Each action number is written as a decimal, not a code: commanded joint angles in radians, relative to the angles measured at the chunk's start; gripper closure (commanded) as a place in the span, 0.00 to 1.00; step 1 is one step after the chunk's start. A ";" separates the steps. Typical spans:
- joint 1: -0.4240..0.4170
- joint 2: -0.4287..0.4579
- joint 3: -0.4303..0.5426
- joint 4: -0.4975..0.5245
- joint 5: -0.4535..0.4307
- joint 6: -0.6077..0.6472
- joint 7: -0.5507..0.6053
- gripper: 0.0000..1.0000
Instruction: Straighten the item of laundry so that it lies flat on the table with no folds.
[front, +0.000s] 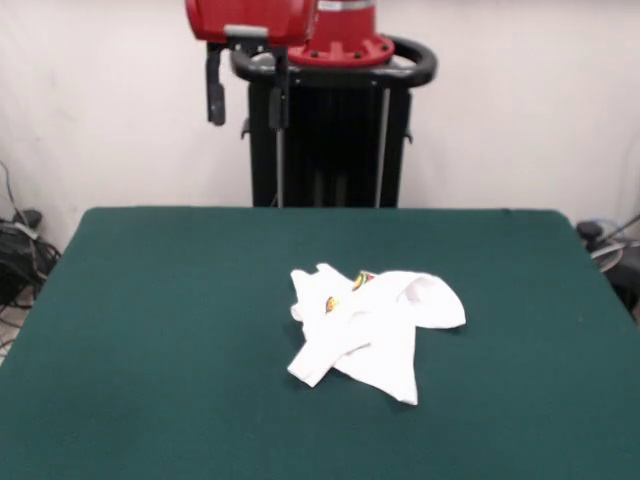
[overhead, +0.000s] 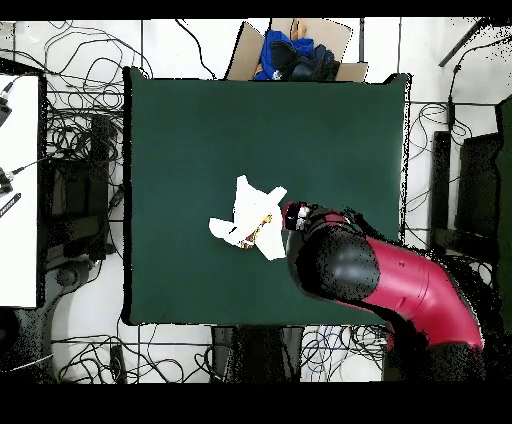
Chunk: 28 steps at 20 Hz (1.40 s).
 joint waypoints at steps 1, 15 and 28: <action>-0.057 0.125 0.241 -0.015 -0.061 0.020 -0.238 0.00; -0.076 0.229 0.356 -0.055 -0.144 -0.034 -0.171 0.00; -0.006 0.299 0.211 -0.057 -0.336 0.077 -0.097 0.00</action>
